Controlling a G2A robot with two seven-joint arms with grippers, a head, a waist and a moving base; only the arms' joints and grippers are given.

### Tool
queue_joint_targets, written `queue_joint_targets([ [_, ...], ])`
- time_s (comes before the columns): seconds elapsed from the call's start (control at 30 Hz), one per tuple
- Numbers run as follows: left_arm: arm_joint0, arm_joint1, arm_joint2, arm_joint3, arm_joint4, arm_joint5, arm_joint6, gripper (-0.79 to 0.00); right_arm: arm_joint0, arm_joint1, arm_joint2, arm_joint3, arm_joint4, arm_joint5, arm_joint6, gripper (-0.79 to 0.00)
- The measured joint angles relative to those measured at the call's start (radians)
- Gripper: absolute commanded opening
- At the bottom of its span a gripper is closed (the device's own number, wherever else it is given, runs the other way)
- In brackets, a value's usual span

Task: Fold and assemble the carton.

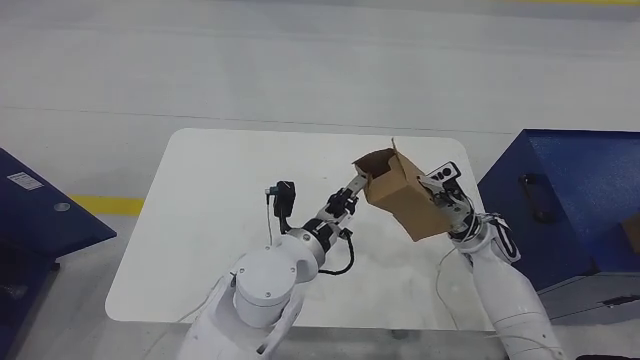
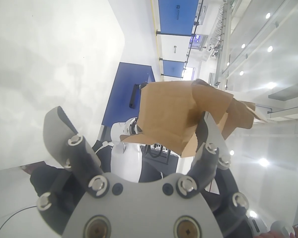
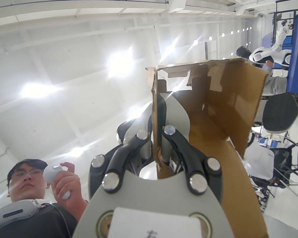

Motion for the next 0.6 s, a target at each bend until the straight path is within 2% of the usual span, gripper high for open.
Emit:
queue_joint_targets([
  [0.33,0.006,0.002,-0.021,-0.006,-0.002,0.039,-0.002,0.0,-0.002,0.0,0.002,-0.001,-0.015,0.007,0.001,-0.785],
  [0.6,0.011,0.008,-0.012,-0.015,0.034,0.017,-0.024,0.0,0.001,-0.004,-0.009,0.002,-0.028,0.015,-0.014,-0.785],
])
